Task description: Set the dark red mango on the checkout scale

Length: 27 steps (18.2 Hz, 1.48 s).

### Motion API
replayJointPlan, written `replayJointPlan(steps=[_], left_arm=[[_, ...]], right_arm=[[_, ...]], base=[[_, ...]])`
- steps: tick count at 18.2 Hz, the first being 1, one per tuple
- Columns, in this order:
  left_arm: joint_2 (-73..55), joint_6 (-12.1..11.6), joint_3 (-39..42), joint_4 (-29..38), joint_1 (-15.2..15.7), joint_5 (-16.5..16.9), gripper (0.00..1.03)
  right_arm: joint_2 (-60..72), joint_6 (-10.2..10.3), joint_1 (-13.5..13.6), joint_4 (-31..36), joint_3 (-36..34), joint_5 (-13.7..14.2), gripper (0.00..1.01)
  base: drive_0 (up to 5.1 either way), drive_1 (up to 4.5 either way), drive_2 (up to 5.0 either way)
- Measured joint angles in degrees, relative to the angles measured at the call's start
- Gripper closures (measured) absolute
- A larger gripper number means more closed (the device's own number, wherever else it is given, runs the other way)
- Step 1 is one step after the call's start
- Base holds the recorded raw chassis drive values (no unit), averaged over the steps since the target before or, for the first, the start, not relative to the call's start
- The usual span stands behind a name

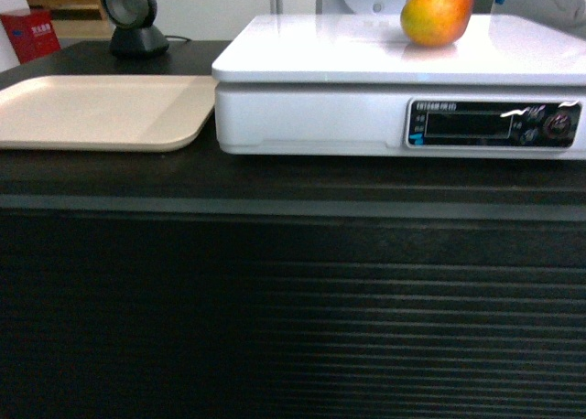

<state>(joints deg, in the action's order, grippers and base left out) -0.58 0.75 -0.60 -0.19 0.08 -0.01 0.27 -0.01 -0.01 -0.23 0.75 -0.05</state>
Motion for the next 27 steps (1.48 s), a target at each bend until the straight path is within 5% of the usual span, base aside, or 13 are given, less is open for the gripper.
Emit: replayJointPlan(steps=[27], left_arm=[[0.00, 0.00, 0.02, -0.20, 0.00, -0.04, 0.05]], right_arm=[[0.00, -0.02, 0.00, -0.09, 0.00, 0.04, 0.03]], base=[[0.0, 0.00, 0.0]])
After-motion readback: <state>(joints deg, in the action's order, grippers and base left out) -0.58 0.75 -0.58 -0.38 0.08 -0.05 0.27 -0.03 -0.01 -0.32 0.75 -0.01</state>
